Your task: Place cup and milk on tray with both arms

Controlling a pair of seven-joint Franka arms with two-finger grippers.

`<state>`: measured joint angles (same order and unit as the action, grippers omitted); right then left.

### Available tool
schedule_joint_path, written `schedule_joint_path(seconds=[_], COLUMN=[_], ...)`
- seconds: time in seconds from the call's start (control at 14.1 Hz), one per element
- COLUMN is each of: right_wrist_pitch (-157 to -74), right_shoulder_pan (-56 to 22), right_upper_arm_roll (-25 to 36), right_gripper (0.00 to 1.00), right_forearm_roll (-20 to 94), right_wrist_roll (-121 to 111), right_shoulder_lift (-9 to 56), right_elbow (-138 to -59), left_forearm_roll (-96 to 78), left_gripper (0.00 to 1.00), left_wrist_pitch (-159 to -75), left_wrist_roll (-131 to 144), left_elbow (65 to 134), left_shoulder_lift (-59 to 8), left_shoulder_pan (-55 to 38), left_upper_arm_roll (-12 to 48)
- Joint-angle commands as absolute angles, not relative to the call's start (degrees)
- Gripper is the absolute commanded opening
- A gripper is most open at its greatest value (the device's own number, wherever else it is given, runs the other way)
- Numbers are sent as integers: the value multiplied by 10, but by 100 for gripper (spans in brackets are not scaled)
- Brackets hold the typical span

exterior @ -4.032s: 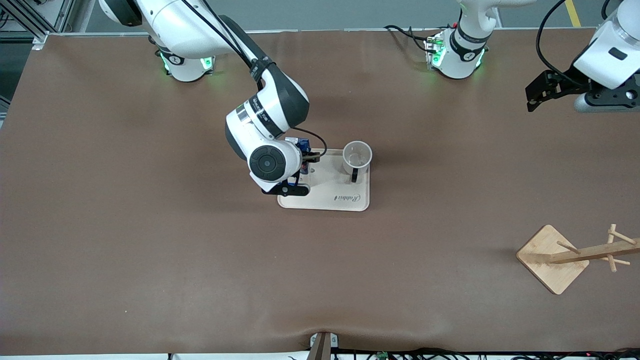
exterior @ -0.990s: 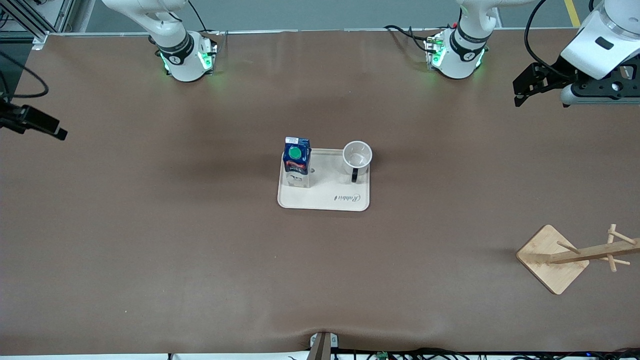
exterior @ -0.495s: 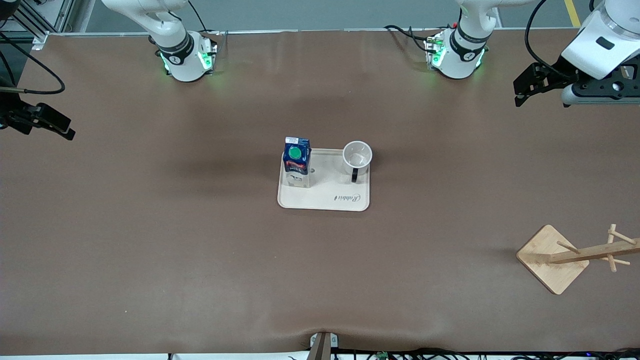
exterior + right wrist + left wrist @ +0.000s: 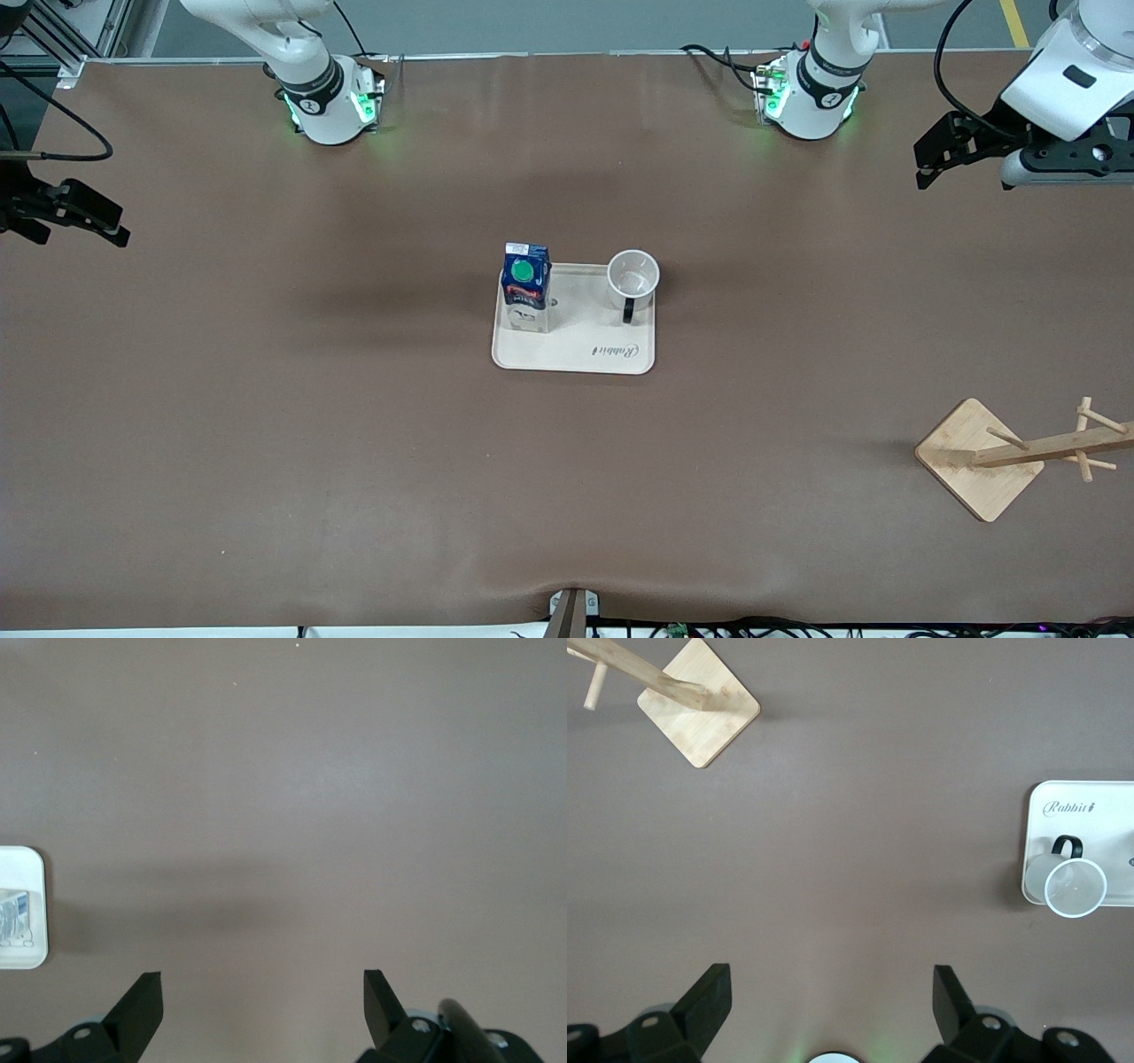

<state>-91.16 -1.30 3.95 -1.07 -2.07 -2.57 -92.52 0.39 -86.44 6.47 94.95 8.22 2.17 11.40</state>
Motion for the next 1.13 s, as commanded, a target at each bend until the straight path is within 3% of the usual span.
schedule_joint_path(seconds=[0.0,1.06], right_wrist_pitch=[-906,-891], right_shoulder_pan=[-11,4], right_upper_arm_roll=[39,40], right_gripper=[100,100], right_forearm_roll=[-18,-17], right_wrist_roll=[-36,-36], right_shoulder_lift=[-22,-22], right_elbow=[-917,-913], left_forearm_roll=[-1,-3], left_gripper=[100,100], left_wrist_pitch=[-855,-855], left_wrist_roll=[63,66], left_elbow=[947,938], left_shoulder_lift=[88,86], left_shoulder_pan=[27,42], left_upper_arm_roll=[116,113])
